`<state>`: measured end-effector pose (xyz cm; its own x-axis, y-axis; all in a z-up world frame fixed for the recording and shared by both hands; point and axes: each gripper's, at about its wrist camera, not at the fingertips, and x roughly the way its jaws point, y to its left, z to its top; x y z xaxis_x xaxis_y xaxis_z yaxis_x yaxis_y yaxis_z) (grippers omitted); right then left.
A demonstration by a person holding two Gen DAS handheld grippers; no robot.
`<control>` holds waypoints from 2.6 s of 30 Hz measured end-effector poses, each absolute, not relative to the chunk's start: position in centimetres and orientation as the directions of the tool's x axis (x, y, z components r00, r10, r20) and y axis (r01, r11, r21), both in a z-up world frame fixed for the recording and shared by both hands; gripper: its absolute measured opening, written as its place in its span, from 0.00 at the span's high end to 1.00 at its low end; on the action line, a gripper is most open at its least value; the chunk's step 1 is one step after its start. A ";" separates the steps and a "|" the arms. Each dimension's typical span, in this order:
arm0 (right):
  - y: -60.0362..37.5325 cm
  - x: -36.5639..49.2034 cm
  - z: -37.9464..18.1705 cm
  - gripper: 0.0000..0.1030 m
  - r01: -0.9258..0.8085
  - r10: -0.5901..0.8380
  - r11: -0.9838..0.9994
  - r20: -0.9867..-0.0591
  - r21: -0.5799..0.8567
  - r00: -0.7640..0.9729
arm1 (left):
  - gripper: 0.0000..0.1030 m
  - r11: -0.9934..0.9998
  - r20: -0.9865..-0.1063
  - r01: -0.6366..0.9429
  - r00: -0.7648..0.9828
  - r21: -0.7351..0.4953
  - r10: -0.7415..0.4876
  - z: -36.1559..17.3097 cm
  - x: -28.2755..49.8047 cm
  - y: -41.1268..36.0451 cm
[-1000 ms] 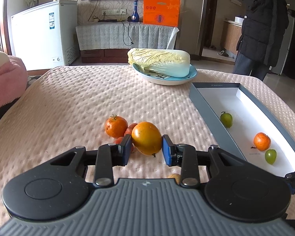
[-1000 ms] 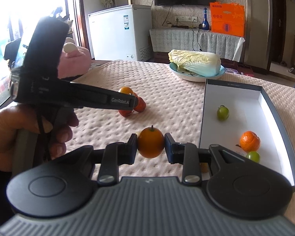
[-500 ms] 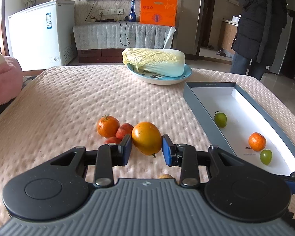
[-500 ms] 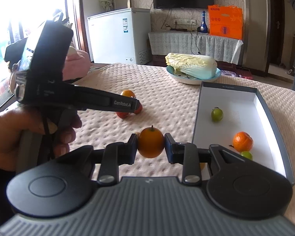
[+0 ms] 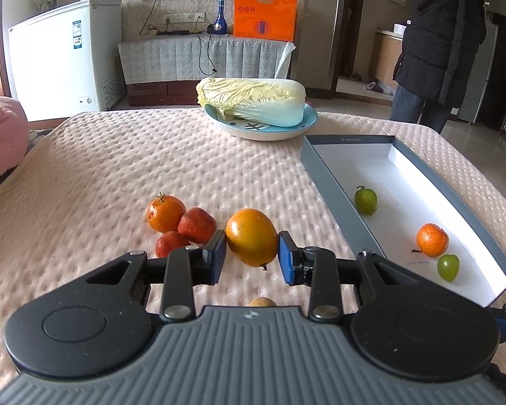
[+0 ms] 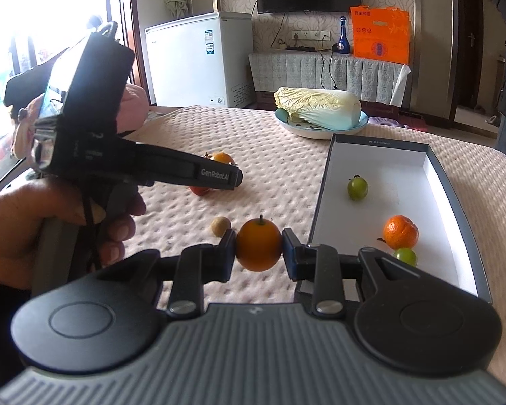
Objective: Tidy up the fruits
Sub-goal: 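Lift the yellow-orange fruit with the left gripper while the right holds the tangerine, then carry the yellow-orange fruit over the box while the right carries the tangerine there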
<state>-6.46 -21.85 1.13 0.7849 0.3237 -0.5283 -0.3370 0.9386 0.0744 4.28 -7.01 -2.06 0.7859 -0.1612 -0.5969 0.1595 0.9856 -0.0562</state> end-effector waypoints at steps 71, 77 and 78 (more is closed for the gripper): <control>-22.3 -7.0 1.9 0.68 -0.351 0.343 0.933 -0.498 0.081 0.797 | 0.63 0.989 -0.602 0.147 0.787 -0.026 -0.132 -2.4 5.4 -7.8; -22.7 -7.1 2.0 0.68 -0.332 0.331 0.939 -0.490 0.087 0.807 | 0.63 0.986 -0.601 0.164 0.786 -0.023 -0.145 -2.5 5.6 -8.3; -22.8 -7.0 2.0 0.68 -0.329 0.328 0.940 -0.491 0.088 0.807 | 0.63 0.986 -0.600 0.167 0.786 -0.024 -0.148 -2.5 5.6 -8.5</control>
